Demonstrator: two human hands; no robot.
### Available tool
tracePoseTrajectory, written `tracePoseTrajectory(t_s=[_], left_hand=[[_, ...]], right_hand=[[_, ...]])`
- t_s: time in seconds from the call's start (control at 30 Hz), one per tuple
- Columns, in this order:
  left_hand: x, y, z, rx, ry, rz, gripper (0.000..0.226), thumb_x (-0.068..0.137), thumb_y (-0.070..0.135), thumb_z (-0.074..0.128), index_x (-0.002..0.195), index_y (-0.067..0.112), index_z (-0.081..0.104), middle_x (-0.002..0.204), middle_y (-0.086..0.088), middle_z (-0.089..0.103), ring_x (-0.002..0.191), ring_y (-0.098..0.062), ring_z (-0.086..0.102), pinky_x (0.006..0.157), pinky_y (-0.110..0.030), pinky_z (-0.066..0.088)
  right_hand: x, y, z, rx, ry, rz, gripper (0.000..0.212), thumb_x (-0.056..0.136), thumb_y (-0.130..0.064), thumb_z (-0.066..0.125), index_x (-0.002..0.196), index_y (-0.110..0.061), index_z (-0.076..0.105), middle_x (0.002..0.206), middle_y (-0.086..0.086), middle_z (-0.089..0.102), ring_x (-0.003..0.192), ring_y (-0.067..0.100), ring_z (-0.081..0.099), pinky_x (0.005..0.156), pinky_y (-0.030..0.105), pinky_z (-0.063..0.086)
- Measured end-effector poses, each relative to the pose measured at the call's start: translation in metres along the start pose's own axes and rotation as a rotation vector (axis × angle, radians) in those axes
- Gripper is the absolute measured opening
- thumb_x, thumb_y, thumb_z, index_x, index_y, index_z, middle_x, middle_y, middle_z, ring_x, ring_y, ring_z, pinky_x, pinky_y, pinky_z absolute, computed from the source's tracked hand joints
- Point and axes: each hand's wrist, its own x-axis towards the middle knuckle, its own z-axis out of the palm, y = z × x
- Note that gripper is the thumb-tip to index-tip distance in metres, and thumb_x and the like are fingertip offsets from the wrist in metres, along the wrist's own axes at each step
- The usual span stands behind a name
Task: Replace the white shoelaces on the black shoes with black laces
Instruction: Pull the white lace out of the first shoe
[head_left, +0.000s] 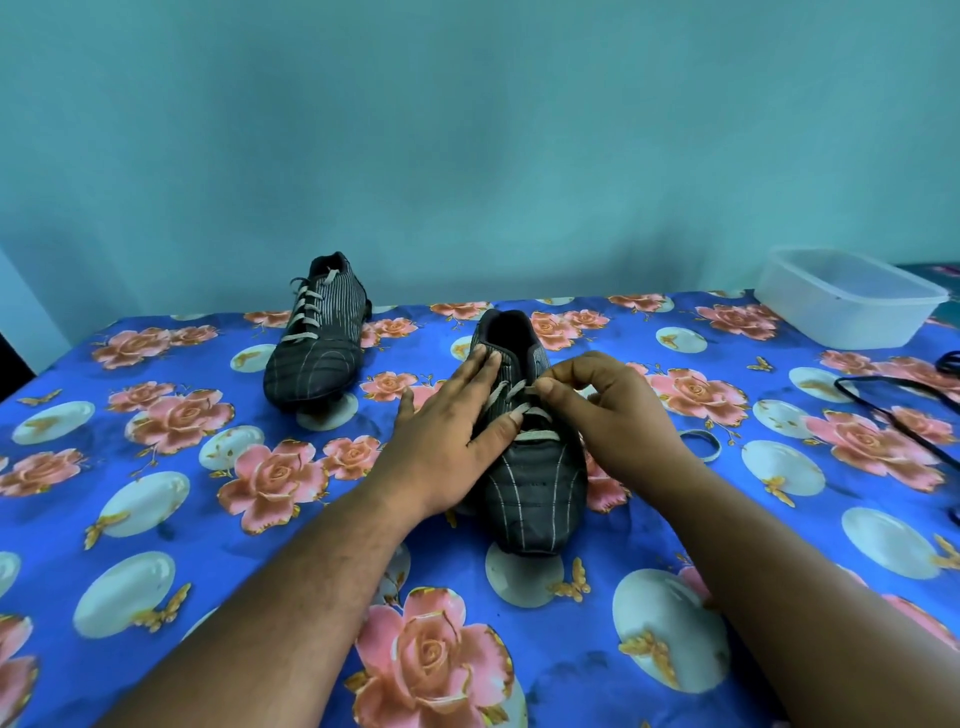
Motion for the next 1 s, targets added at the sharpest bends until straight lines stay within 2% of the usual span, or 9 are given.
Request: tracePoseTrajectory(t_s=[0.17, 0.23, 0.3, 0.4, 0.47, 0.63, 0.77, 0.87, 1.0], left_hand=[[0.001, -0.001, 0.000, -0.006, 0.010, -0.010, 0.080, 0.090, 0.071, 0.028, 0.161, 0.039, 0.011, 0.168, 0.023, -0.001, 0.154, 0.002, 0.006, 0.124, -0.058, 0.002], [0.001, 0.000, 0.000, -0.010, 0.010, -0.013, 0.080, 0.089, 0.071, 0.028, 0.161, 0.040, 0.011, 0.168, 0.024, -0.001, 0.153, 0.003, 0.006, 0.124, -0.058, 0.002], [0.001, -0.001, 0.000, -0.009, 0.010, -0.010, 0.075, 0.095, 0.070, 0.033, 0.161, 0.040, 0.011, 0.168, 0.024, -0.001, 0.153, 0.003, 0.007, 0.124, -0.059, 0.002], [0.002, -0.001, 0.001, 0.011, 0.003, -0.014, 0.073, 0.099, 0.067, 0.036, 0.161, 0.040, 0.009, 0.168, 0.024, -0.003, 0.153, 0.003, 0.005, 0.124, -0.059, 0.002], [0.002, -0.001, 0.001, 0.014, -0.003, -0.015, 0.071, 0.100, 0.064, 0.036, 0.161, 0.040, 0.008, 0.167, 0.024, -0.005, 0.153, 0.003, 0.004, 0.124, -0.059, 0.001], [0.001, -0.001, 0.001, 0.010, -0.008, -0.014, 0.070, 0.101, 0.063, 0.034, 0.161, 0.041, 0.006, 0.167, 0.024, -0.006, 0.154, 0.003, 0.004, 0.124, -0.059, 0.000], [0.001, -0.001, 0.000, 0.017, -0.004, -0.016, 0.072, 0.099, 0.067, 0.032, 0.161, 0.040, 0.008, 0.168, 0.023, -0.003, 0.154, 0.002, 0.006, 0.123, -0.060, 0.002], [0.001, -0.001, 0.000, 0.019, -0.001, -0.012, 0.073, 0.098, 0.068, 0.032, 0.161, 0.039, 0.009, 0.168, 0.022, -0.002, 0.154, 0.002, 0.006, 0.123, -0.061, 0.001], [0.001, 0.001, -0.001, 0.030, -0.007, -0.024, 0.071, 0.100, 0.063, 0.034, 0.162, 0.038, 0.008, 0.168, 0.023, -0.004, 0.154, 0.002, 0.006, 0.124, -0.060, 0.000]], right_hand=[[-0.004, -0.019, -0.005, 0.544, -0.089, 0.160, 0.017, 0.103, -0.015, 0.054, 0.092, -0.008, 0.065, 0.082, -0.003, 0.069, 0.075, 0.006, 0.064, 0.071, 0.019, 0.049], [-0.002, -0.019, -0.006, 0.712, -0.030, 0.222, 0.015, 0.101, -0.014, 0.053, 0.089, -0.013, 0.061, 0.080, 0.000, 0.066, 0.078, 0.012, 0.061, 0.077, 0.026, 0.047], [0.000, -0.017, -0.006, 0.591, 0.025, 0.248, 0.019, 0.101, -0.022, 0.054, 0.082, -0.017, 0.056, 0.073, -0.001, 0.059, 0.076, 0.016, 0.051, 0.078, 0.033, 0.041], [-0.002, -0.012, -0.006, 0.125, 0.046, 0.158, 0.033, 0.095, -0.042, 0.066, 0.080, -0.014, 0.059, 0.061, -0.005, 0.051, 0.057, 0.008, 0.042, 0.057, 0.020, 0.037], [-0.003, -0.012, -0.006, 0.021, 0.020, 0.120, 0.025, 0.088, -0.044, 0.075, 0.081, -0.021, 0.068, 0.057, -0.002, 0.056, 0.049, 0.007, 0.042, 0.047, 0.017, 0.033], [-0.003, -0.015, -0.010, 0.157, 0.001, 0.138, 0.017, 0.092, -0.028, 0.073, 0.081, -0.015, 0.073, 0.066, 0.003, 0.062, 0.061, 0.012, 0.049, 0.056, 0.017, 0.040], [-0.001, -0.019, -0.013, 0.592, 0.034, 0.162, 0.022, 0.101, -0.019, 0.059, 0.081, -0.016, 0.067, 0.074, -0.006, 0.063, 0.075, 0.011, 0.053, 0.075, 0.025, 0.042], [0.004, -0.018, -0.020, 0.852, 0.121, 0.241, 0.024, 0.103, -0.018, 0.051, 0.079, -0.018, 0.057, 0.071, 0.000, 0.056, 0.072, 0.017, 0.051, 0.075, 0.033, 0.042], [0.007, -0.007, -0.019, 0.419, 0.182, 0.349, 0.018, 0.102, -0.032, 0.056, 0.094, -0.017, 0.060, 0.075, -0.001, 0.058, 0.065, 0.015, 0.052, 0.068, 0.033, 0.043]])
